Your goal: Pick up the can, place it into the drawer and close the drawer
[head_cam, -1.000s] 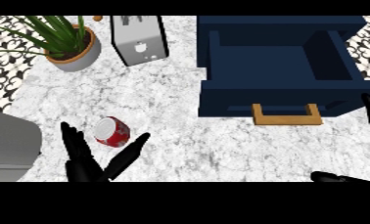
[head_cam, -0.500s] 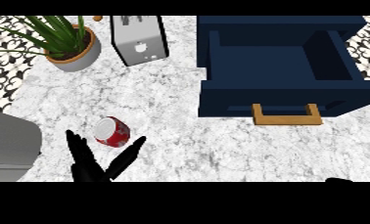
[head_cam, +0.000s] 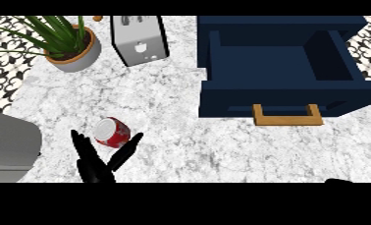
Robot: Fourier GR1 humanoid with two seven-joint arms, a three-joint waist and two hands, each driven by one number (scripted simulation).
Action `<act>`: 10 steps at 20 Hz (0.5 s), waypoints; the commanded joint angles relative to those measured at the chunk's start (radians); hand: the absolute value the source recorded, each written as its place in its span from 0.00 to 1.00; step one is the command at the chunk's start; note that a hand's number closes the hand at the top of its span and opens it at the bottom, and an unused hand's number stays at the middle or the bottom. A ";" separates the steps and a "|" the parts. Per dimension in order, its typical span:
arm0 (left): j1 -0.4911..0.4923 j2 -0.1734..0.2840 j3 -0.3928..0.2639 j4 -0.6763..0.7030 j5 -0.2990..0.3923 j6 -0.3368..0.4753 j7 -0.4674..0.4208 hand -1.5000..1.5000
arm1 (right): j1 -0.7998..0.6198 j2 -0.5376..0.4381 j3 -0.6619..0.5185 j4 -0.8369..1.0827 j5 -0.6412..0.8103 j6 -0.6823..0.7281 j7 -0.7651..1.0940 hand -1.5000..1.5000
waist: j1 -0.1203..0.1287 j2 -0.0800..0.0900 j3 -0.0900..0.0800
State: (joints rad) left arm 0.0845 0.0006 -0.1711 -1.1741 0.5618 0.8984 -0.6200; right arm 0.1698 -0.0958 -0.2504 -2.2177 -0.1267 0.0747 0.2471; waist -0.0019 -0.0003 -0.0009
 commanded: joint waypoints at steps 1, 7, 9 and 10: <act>0.013 0.014 0.095 0.066 0.033 -0.115 -0.039 0.00 | -0.004 -0.011 -0.032 0.019 -0.025 0.031 -0.019 0.00 | 0.001 0.000 0.001; -0.093 0.000 0.156 0.275 0.073 -0.213 -0.163 0.00 | -0.017 -0.011 -0.056 0.021 -0.028 0.041 0.002 0.00 | -0.001 0.000 0.001; -0.109 0.000 0.132 0.246 0.075 -0.170 -0.139 0.00 | -0.016 0.013 -0.016 -0.042 0.001 0.018 0.056 0.00 | -0.001 0.000 0.001; -0.115 0.000 0.105 0.301 0.136 -0.177 -0.222 0.00 | 0.055 0.017 -0.024 -0.120 -0.026 0.042 0.071 0.00 | -0.005 0.000 0.000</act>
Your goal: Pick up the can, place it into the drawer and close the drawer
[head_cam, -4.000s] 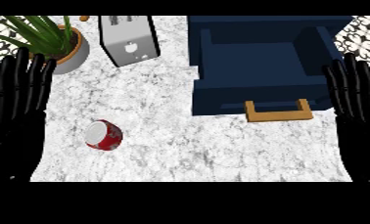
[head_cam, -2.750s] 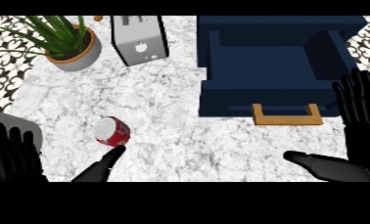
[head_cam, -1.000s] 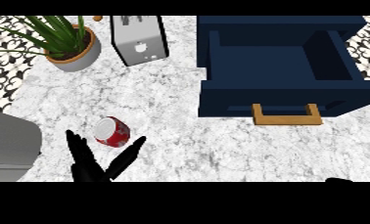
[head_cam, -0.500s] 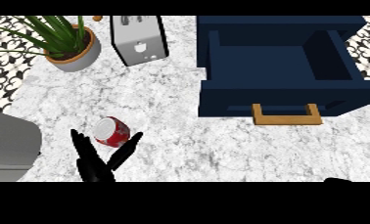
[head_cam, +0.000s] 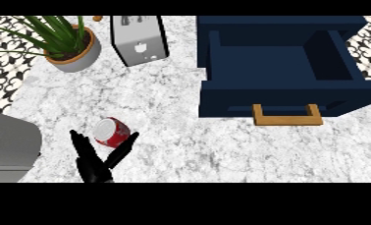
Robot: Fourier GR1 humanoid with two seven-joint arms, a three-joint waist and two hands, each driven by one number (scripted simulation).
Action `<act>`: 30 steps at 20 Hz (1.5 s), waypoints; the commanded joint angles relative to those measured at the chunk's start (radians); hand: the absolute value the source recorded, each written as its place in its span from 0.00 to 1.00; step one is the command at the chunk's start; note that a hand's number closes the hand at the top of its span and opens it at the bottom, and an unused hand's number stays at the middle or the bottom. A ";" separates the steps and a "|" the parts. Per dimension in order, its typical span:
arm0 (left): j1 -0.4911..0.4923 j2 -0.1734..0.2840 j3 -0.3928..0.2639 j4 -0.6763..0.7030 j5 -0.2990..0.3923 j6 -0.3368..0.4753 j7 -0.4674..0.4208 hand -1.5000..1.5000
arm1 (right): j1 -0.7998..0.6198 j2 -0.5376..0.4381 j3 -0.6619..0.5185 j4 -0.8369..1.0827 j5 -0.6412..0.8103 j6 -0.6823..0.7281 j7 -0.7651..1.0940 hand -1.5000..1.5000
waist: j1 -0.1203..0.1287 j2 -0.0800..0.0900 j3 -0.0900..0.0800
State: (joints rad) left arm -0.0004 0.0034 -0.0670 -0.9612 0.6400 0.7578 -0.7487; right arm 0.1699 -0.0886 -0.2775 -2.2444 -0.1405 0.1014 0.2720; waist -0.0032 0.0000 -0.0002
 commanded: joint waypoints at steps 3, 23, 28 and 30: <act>-0.090 0.007 0.033 0.079 -0.021 -0.027 -0.008 0.00 | -0.074 -0.019 -0.018 0.012 0.020 -0.026 0.052 0.00 | 0.002 0.000 0.000; -0.379 0.108 0.031 0.362 -0.103 -0.422 0.050 1.00 | -0.076 -0.031 -0.057 0.068 0.016 0.020 -0.024 0.00 | -0.012 0.003 0.000; -0.485 0.142 -0.085 0.394 -0.169 -0.646 0.142 1.00 | -0.077 -0.011 -0.015 0.007 0.023 0.009 0.015 0.00 | -0.029 0.005 -0.001; -0.541 0.139 -0.057 0.442 -0.161 -0.685 0.127 1.00 | -0.054 -0.005 -0.052 0.044 0.013 0.013 -0.044 0.00 | -0.026 0.005 -0.001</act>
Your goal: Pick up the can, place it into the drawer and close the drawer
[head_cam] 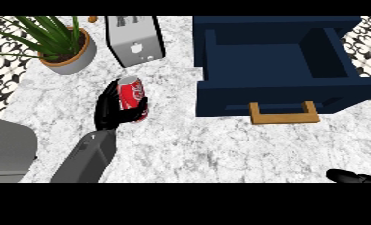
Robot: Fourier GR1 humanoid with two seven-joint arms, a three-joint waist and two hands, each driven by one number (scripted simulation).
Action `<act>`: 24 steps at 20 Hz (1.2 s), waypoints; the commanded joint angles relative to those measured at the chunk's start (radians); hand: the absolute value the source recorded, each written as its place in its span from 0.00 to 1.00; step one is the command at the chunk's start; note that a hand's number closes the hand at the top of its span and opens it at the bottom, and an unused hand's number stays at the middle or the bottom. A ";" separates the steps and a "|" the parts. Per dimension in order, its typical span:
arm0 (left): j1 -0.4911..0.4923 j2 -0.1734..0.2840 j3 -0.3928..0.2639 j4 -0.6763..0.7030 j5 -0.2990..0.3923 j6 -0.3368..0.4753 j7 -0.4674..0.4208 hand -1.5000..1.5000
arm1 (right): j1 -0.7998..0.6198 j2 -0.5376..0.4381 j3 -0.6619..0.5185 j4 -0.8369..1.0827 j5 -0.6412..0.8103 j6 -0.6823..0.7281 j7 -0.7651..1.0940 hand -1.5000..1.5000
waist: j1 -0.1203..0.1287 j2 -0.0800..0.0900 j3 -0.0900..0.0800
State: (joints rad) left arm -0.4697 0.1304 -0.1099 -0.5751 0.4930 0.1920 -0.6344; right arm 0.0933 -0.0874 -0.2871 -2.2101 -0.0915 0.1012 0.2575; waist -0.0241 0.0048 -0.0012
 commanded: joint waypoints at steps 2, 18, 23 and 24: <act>-0.141 -0.016 -0.007 0.085 -0.034 -0.093 0.009 1.00 | 0.020 -0.011 -0.025 0.005 -0.012 0.012 -0.004 0.00 | 0.003 -0.001 0.000; -0.352 -0.050 -0.093 -0.304 -0.131 0.068 0.501 1.00 | -0.019 -0.026 -0.049 -0.027 -0.013 -0.011 0.041 0.00 | 0.022 -0.008 0.002; -0.479 -0.057 -0.062 -0.323 -0.145 0.100 0.615 1.00 | -0.095 -0.042 -0.017 -0.033 0.033 -0.051 0.121 0.00 | 0.019 -0.005 0.001; -0.472 -0.101 -0.097 -0.393 -0.174 0.186 0.657 1.00 | -0.054 0.003 0.015 -0.036 0.081 -0.059 0.064 0.00 | 0.024 -0.008 0.002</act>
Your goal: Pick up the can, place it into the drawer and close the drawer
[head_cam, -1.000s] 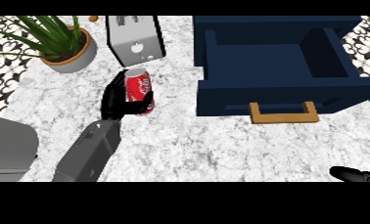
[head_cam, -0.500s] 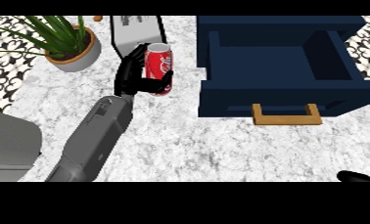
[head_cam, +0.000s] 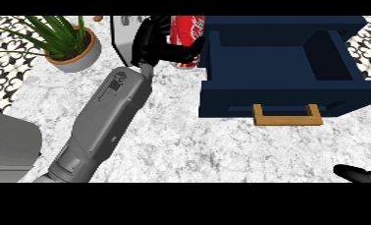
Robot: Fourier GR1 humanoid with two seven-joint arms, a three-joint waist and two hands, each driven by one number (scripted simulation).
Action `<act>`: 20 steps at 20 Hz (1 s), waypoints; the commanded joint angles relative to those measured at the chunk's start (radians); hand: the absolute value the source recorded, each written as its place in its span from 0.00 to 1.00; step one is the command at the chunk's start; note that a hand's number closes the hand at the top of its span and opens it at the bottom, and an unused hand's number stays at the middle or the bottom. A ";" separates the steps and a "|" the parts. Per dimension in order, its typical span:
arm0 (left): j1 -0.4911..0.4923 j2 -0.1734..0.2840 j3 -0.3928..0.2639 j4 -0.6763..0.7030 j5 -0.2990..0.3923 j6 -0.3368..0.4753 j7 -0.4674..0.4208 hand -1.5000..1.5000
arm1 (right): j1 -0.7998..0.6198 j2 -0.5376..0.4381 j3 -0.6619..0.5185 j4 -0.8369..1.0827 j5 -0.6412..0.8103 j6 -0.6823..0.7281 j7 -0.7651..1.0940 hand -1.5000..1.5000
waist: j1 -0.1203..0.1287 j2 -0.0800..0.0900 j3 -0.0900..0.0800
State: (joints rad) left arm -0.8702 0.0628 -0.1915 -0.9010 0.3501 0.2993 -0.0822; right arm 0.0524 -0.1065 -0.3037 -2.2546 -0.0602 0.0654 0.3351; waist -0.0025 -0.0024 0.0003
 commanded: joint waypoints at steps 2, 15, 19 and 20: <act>-0.086 0.018 -0.006 -0.109 -0.040 0.063 0.181 1.00 | 0.096 0.034 -0.017 -0.010 -0.022 0.030 -0.074 0.00 | -0.004 -0.002 0.001; -0.481 -0.058 0.060 0.145 -0.095 0.114 0.318 1.00 | 0.012 -0.001 -0.033 0.000 -0.027 0.013 -0.029 0.00 | -0.017 0.005 0.001; -0.544 -0.063 0.006 0.281 -0.024 0.136 0.246 1.00 | -0.018 -0.002 0.003 -0.020 -0.003 0.001 0.008 0.00 | -0.039 0.011 0.001; -0.602 -0.063 0.041 0.324 -0.044 0.150 0.269 1.00 | 0.021 -0.025 -0.057 -0.066 -0.083 0.028 0.022 0.00 | -0.054 0.011 0.001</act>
State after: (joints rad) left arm -1.3722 0.0035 -0.1616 -0.6819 0.2947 0.4289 0.1828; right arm 0.0572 -0.1097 -0.3201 -2.2850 -0.0890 0.0761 0.3396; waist -0.0363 0.0061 0.0010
